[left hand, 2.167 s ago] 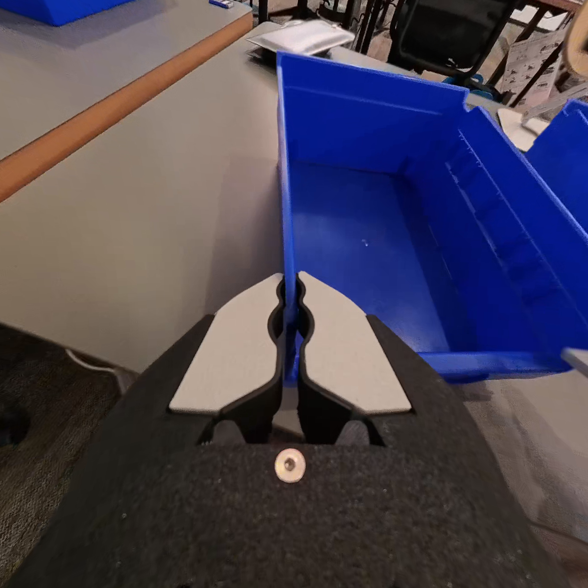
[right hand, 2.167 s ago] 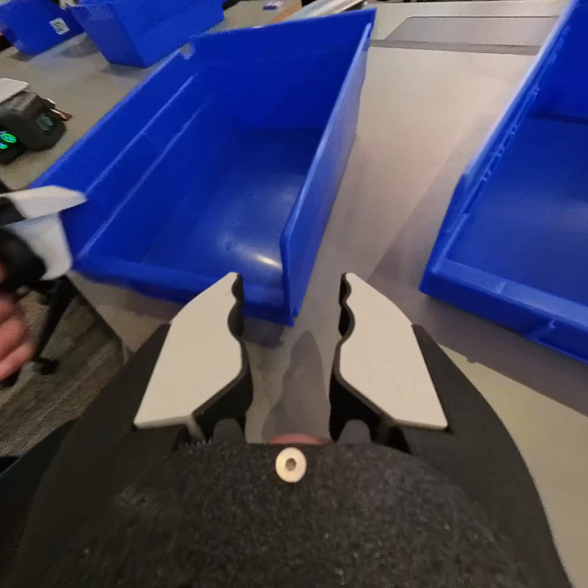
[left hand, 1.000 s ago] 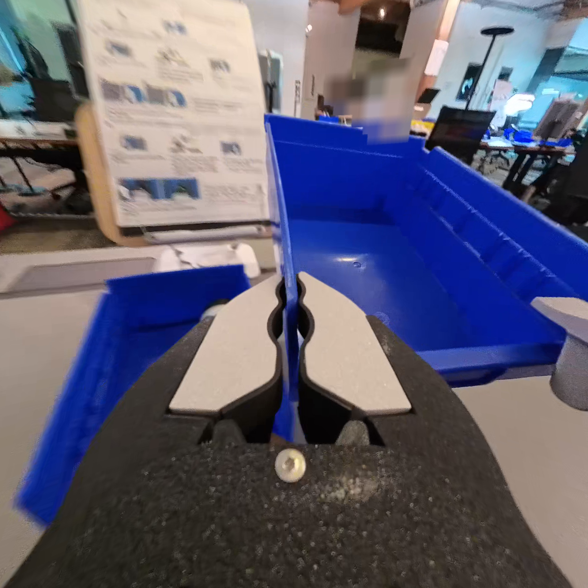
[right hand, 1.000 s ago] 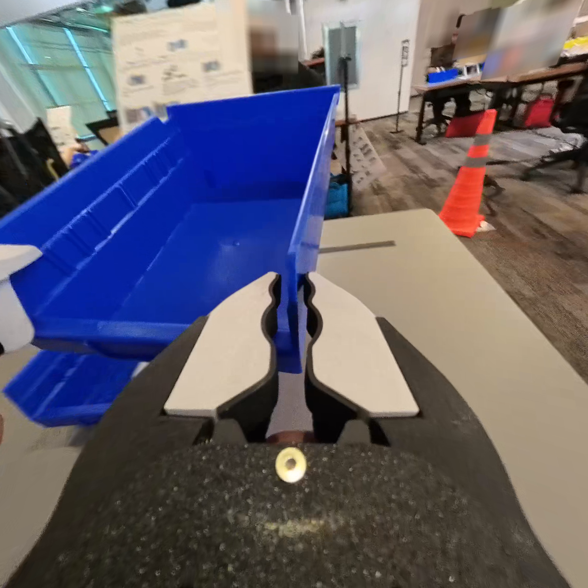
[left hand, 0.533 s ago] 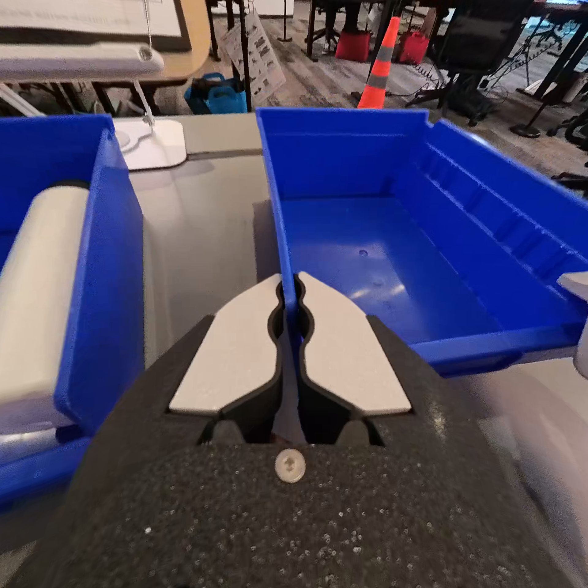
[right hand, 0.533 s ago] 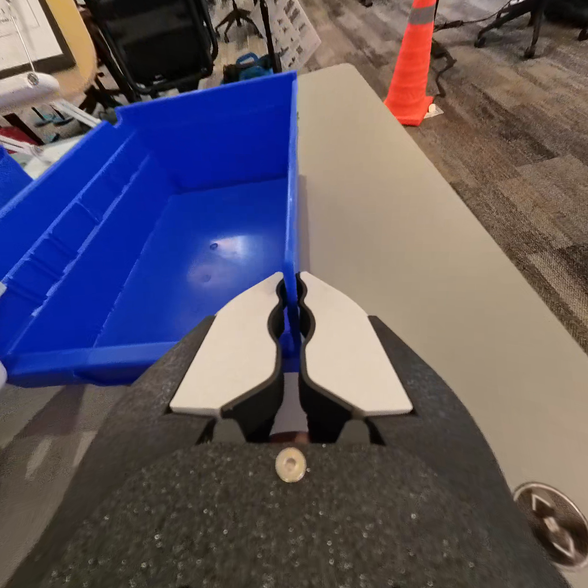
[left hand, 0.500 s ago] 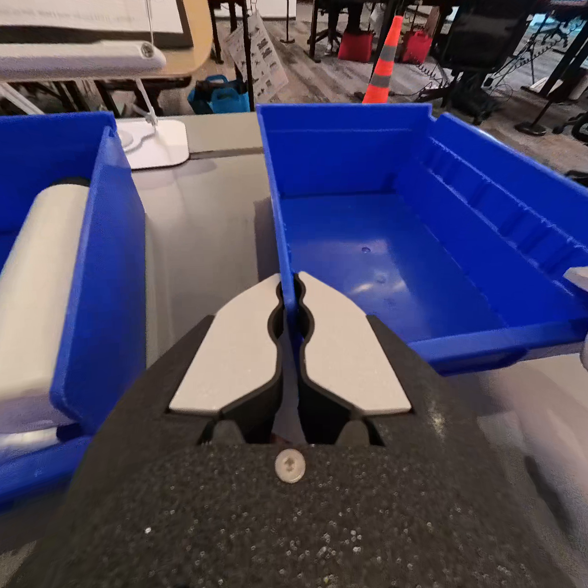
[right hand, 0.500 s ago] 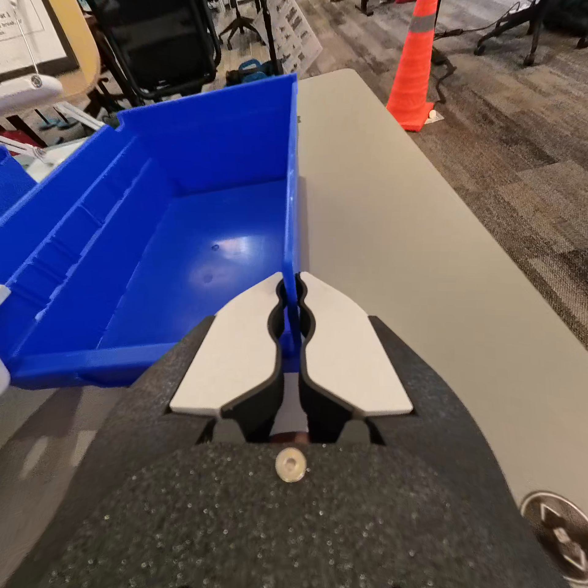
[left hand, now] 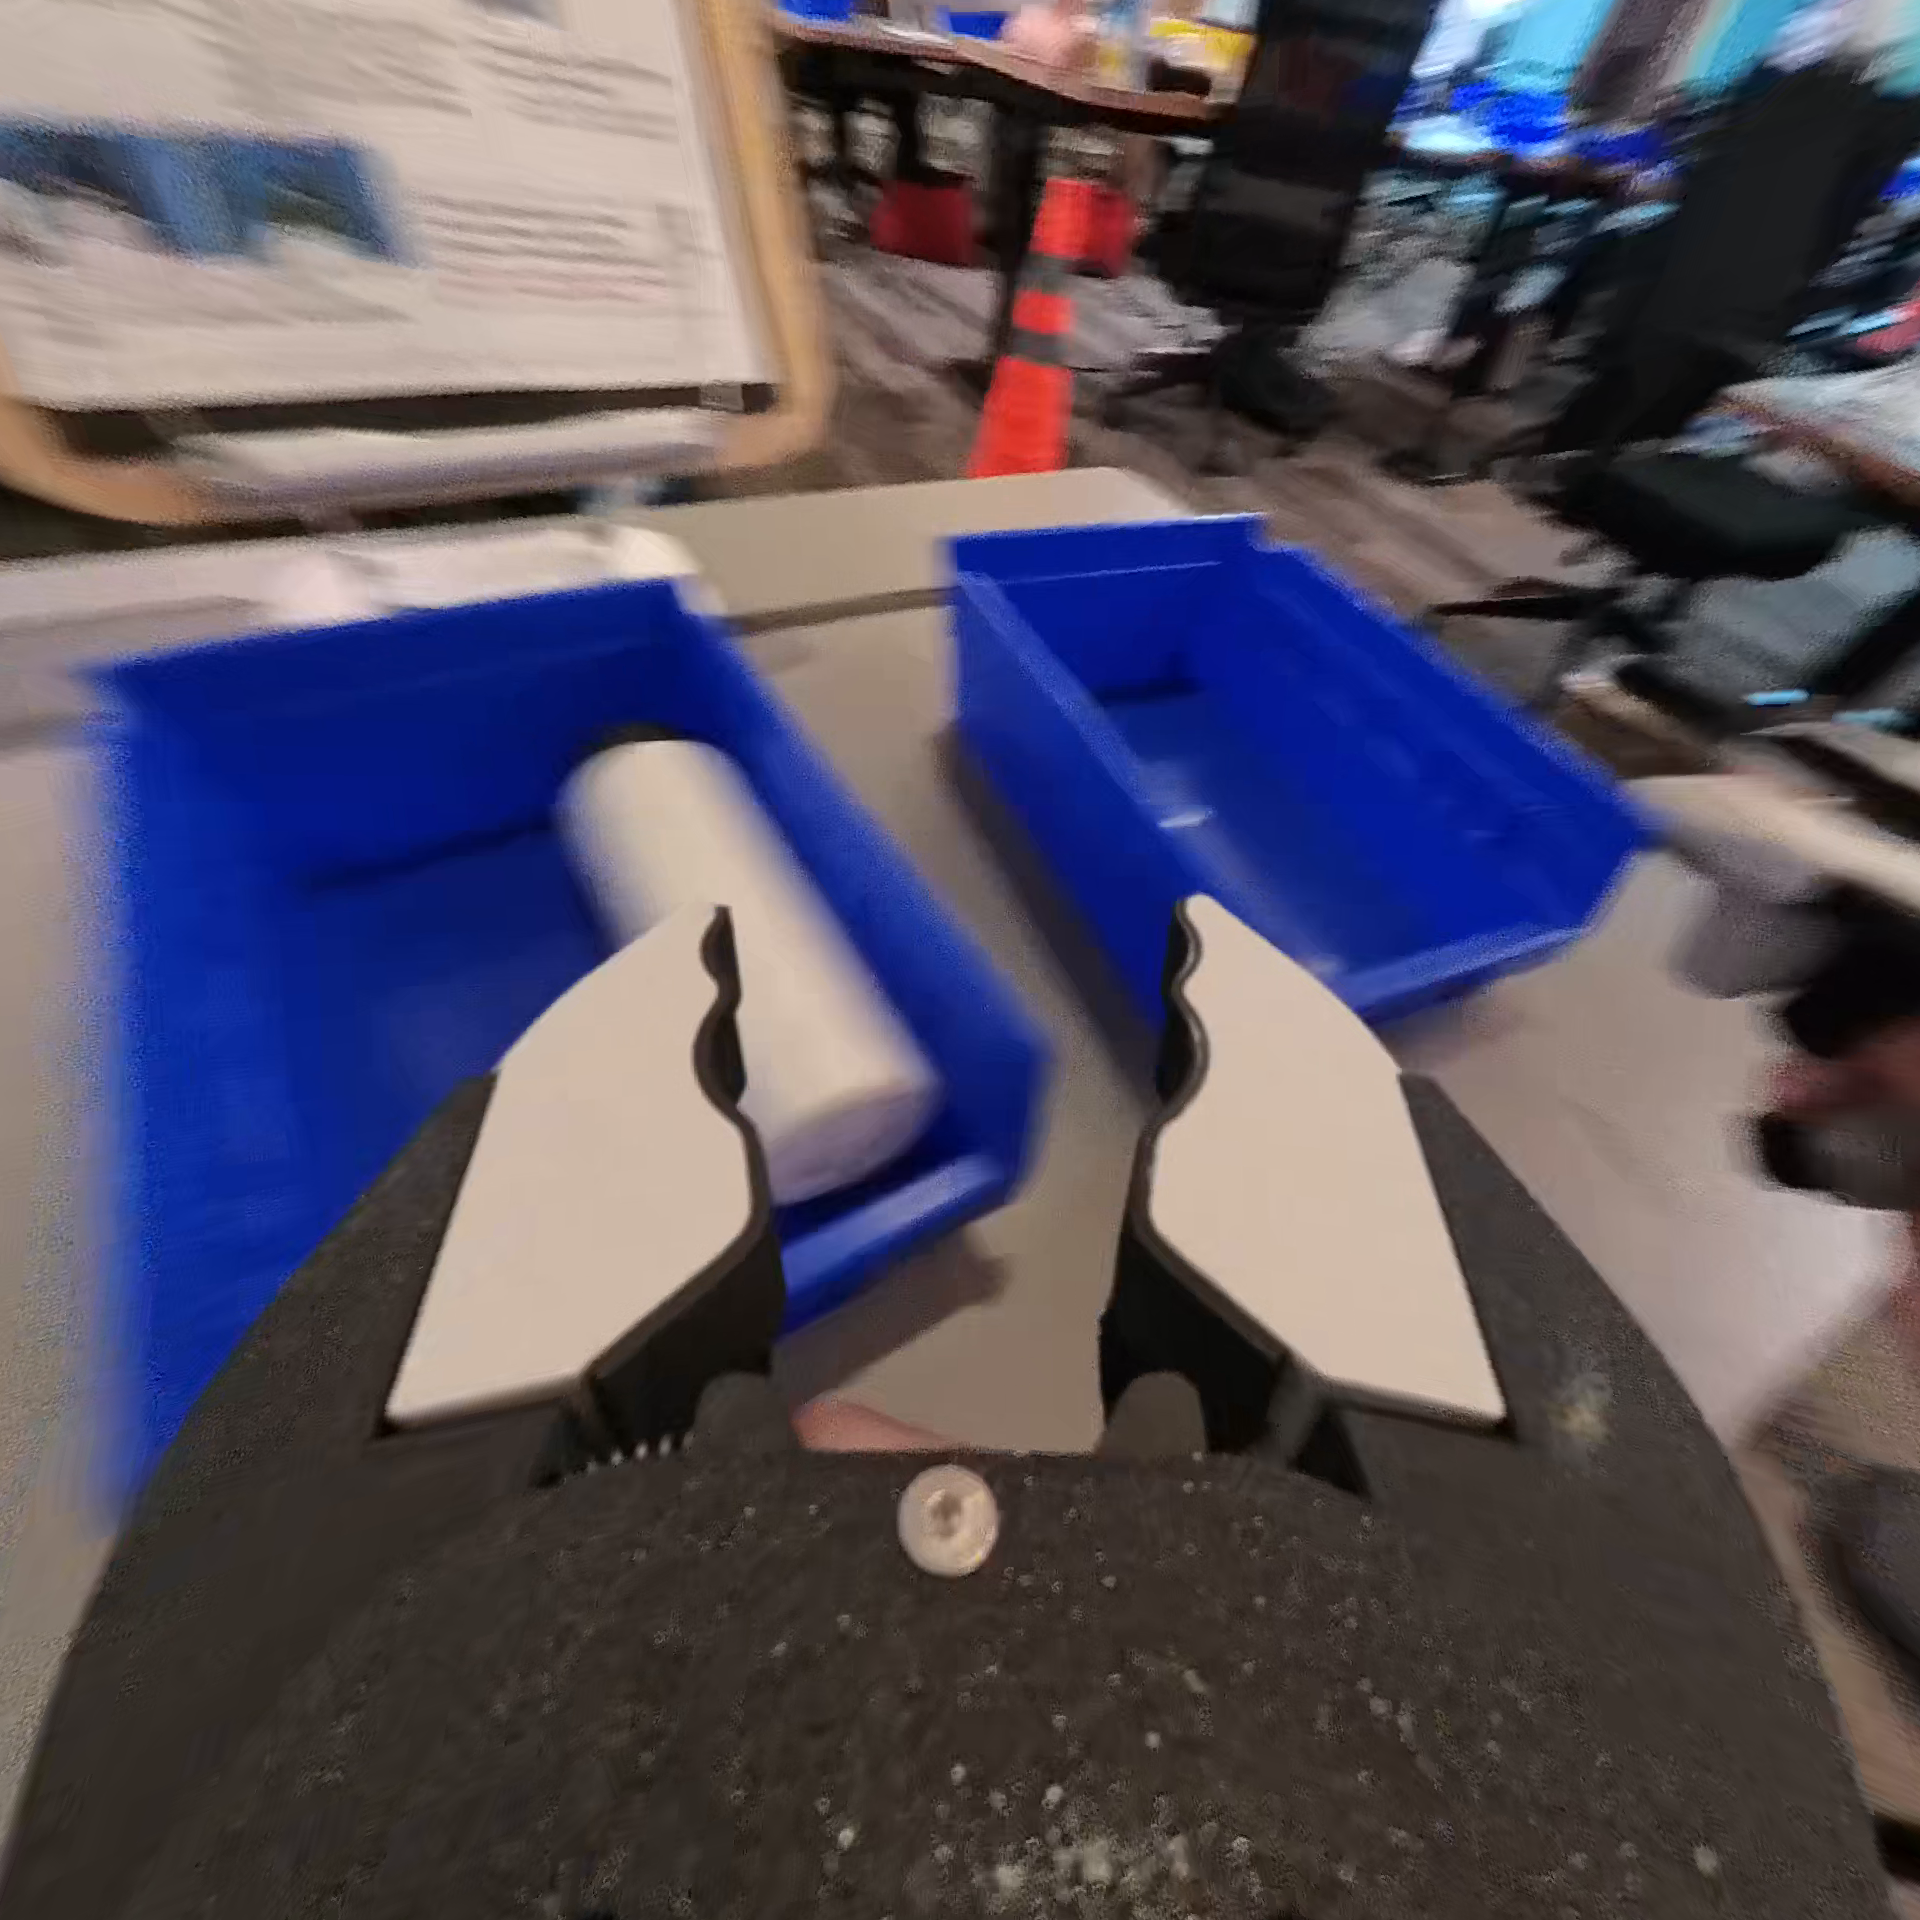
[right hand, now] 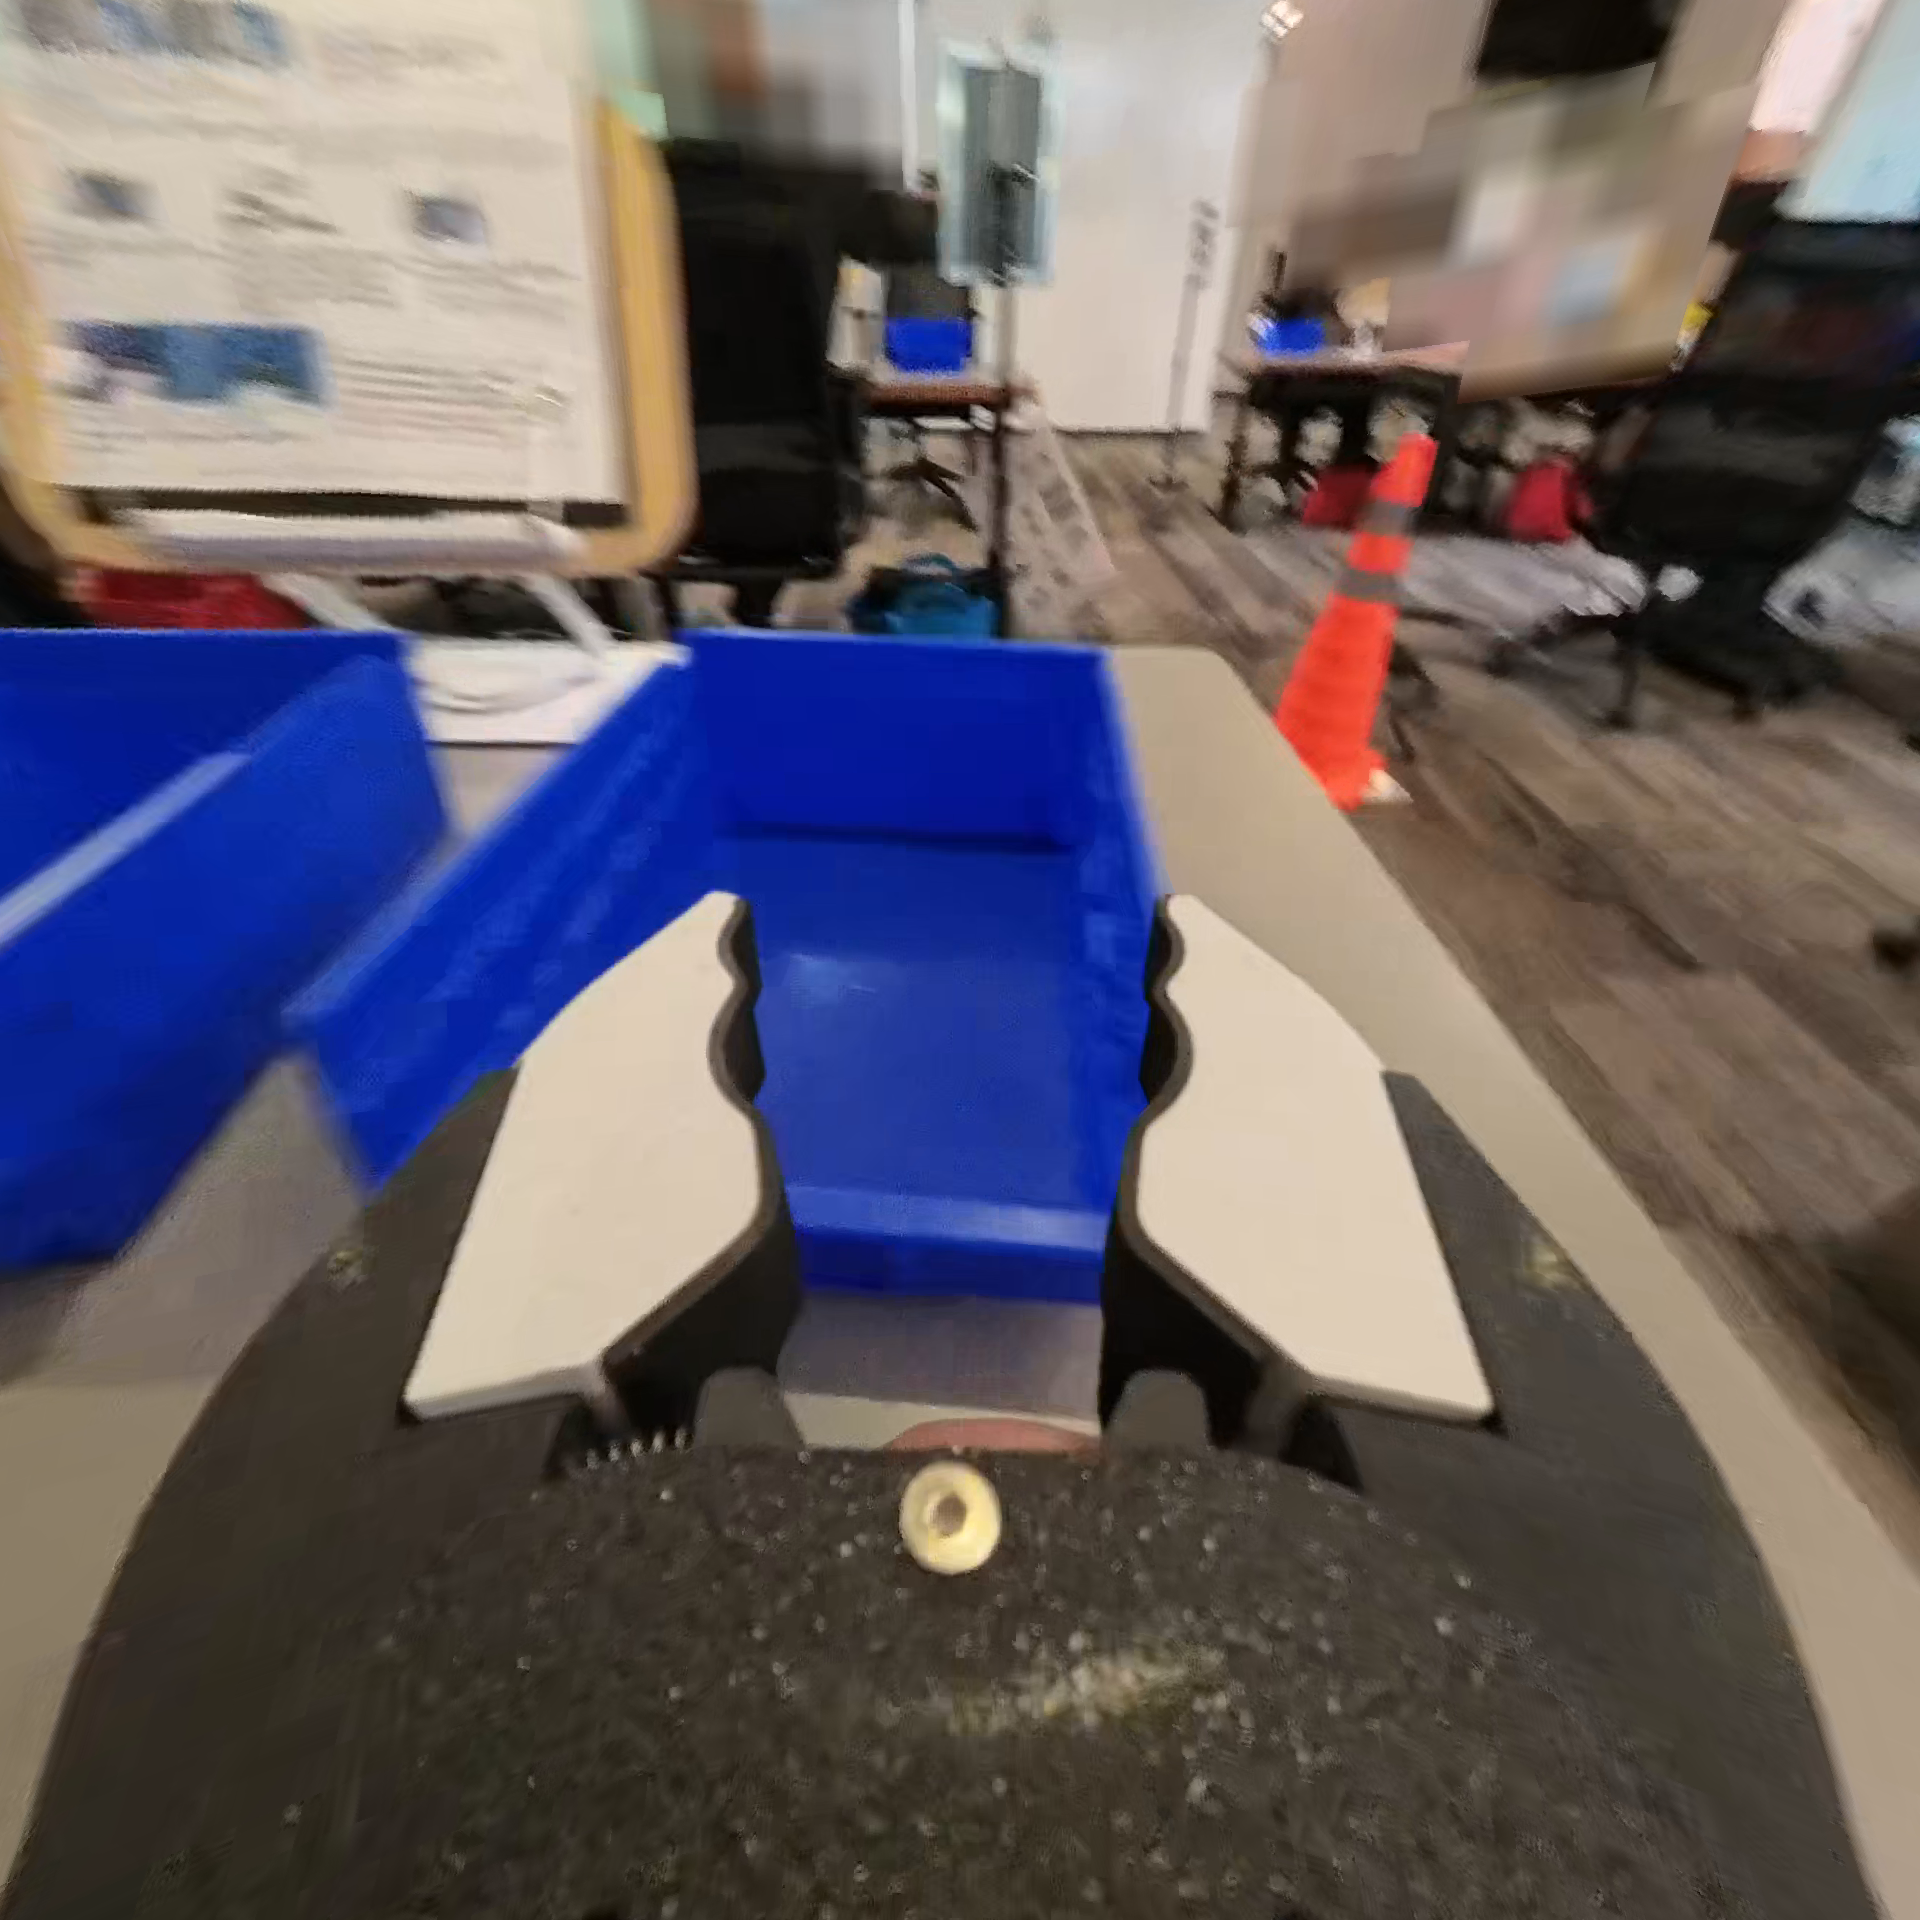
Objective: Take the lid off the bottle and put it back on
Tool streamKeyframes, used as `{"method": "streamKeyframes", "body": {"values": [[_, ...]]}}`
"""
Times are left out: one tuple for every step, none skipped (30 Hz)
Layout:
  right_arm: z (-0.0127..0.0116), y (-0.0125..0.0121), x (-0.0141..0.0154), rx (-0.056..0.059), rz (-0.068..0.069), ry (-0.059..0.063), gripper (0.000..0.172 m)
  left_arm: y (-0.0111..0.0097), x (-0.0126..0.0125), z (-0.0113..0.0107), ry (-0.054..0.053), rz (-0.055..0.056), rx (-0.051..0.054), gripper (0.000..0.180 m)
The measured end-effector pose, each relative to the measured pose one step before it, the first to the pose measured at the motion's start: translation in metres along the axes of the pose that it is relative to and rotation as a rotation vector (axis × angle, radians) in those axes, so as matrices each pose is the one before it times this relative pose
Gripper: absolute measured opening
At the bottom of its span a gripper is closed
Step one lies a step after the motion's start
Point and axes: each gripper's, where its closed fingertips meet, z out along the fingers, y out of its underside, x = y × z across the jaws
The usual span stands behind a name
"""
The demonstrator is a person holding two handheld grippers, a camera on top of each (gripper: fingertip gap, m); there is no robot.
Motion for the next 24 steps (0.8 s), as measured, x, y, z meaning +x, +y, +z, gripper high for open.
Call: {"method": "streamKeyframes", "body": {"values": [[-0.00372, -0.00859, -0.03057, 0.0204, -0.0118, -0.0567, 0.072, 0.00601, -0.03625, -0.01329, -0.1037, 0.0382, 0.0097, 0.077], [-0.00144, -0.00576, -0.03391, 0.0208, 0.0039, -0.0571, 0.073, 0.01093, -0.0357, -0.0082, -0.0961, 0.0177, 0.0002, 0.076], [0.00131, -0.00206, -0.03511, 0.0192, 0.0224, -0.0509, 0.072, 0.01493, -0.03071, -0.00321, -0.0707, -0.0067, -0.0166, 0.075], [0.00441, 0.00344, -0.03518, 0.0042, 0.0272, -0.0511, 0.072, 0.01652, -0.02419, 0.00099, -0.0432, -0.0269, -0.0278, 0.077], [0.00778, 0.00917, -0.03347, -0.0208, 0.0143, -0.0514, 0.073, 0.01502, -0.0174, 0.00372, -0.0189, -0.0361, -0.0231, 0.079], [0.01059, 0.01307, -0.02878, -0.0434, -0.0007, -0.0412, 0.075, 0.0131, -0.01107, 0.00545, 0.0001, -0.0345, -0.0156, 0.081], [0.01279, 0.01387, -0.02168, -0.0549, -0.0101, -0.0222, 0.08, 0.01112, -0.00619, 0.00612, 0.011, -0.0281, -0.0123, 0.082], [0.01297, 0.01291, -0.0124, -0.0587, 0.0018, 0.0119, 0.084, 0.0086, -0.00235, 0.00636, 0.0159, -0.0172, -0.0073, 0.084], [0.012, 0.01016, -0.00577, -0.0456, 0.0213, 0.0272, 0.085, 0.00576, 0.00094, 0.00609, 0.0199, -0.009, -0.0057, 0.084], [0.01038, 0.00798, -0.0042, -0.0318, 0.0281, 0.0063, 0.085, 0.00238, 0.0036, 0.00574, 0.0254, -0.0043, -0.0058, 0.084], [0.0088, 0.00634, -0.00253, -0.0212, 0.0328, -0.0069, 0.086, 0.00052, 0.00459, 0.00588, 0.0229, 0.0042, -0.0087, 0.084], [0.00709, 0.00476, 0.00136, -0.0139, 0.0253, 0.0035, 0.086, 0.00019, 0.00257, 0.00643, 0.0063, 0.0063, -0.0124, 0.082], [0.00569, 0.00288, 0.0032, -0.0058, 0.0109, 0.0097, 0.086, 0.00038, -0.00023, 0.00677, -0.0083, 0.0027, -0.0093, 0.074], [0.00485, 0.00251, 0.00317, -0.0048, -0.0002, 0.0095, 0.086, 0.00116, 0.00029, 0.00653, -0.0005, -0.0075, -0.0081, 0.065], [0.00441, 0.002, 0.00305, -0.0061, 0.0028, 0.0137, 0.085, 0.00057, 0.00343, 0.00409, 0.0316, -0.0322, -0.0009, 0.056], [0.00371, 0.00137, -0.00145, -0.0046, 0.0081, -0.01, 0.084, -0.00175, 0.0033, 0.00082, 0.0362, -0.0529, 0.0157, 0.028], [0.0024, 0.00041, -0.00418, -0.0011, 0.0066, -0.022, 0.08, -0.00163, -0.00195, -0.00016, -0.0079, -0.0266, 0.0115, 0.013], [0.00137, -0.00057, -0.00365, 0.0026, -0.0071, -0.0108, 0.076, -0.00098, -0.00258, -0.00028, -0.0219, 0.0112, 0.0, 0.01], [0.00087, -0.00154, -0.00637, 0.0088, -0.0134, -0.0206, 0.062, -0.00054, -0.0018, -0.0002, -0.0172, 0.0136, -0.0042, 0.008], [0.00062, -0.00143, -0.00737, 0.008, -0.0159, -0.0226, 0.049, -0.0004, -0.00166, -0.00028, -0.0108, 0.0028, -0.0017, 0.007], [-0.00015, -0.00075, 0.00126, 0.0035, -0.0092, 0.0402, 0.043, -0.00049, -0.00247, -0.00073, -0.0101, 0.0007, 0.0027, 0.006], [-0.00031, 0.00118, 0.00564, -0.0099, -0.0019, 0.0658, 0.023, -0.00064, -0.00363, -0.00096, -0.0131, 0.0053, 0.0032, 0.005], [-0.00054, 0.00013, -0.00076, -0.0115, 0.0096, 0.008, 0.014, -0.00072, -0.00474, -0.00135, -0.0162, 0.0108, 0.0019, 0.005], [-0.00045, -0.00056, -0.0017, -0.0002, 0.0214, -0.0008, 0.007, -0.00076, -0.00491, -0.00184, -0.0161, 0.0114, 0.0014, 0.004]]}}
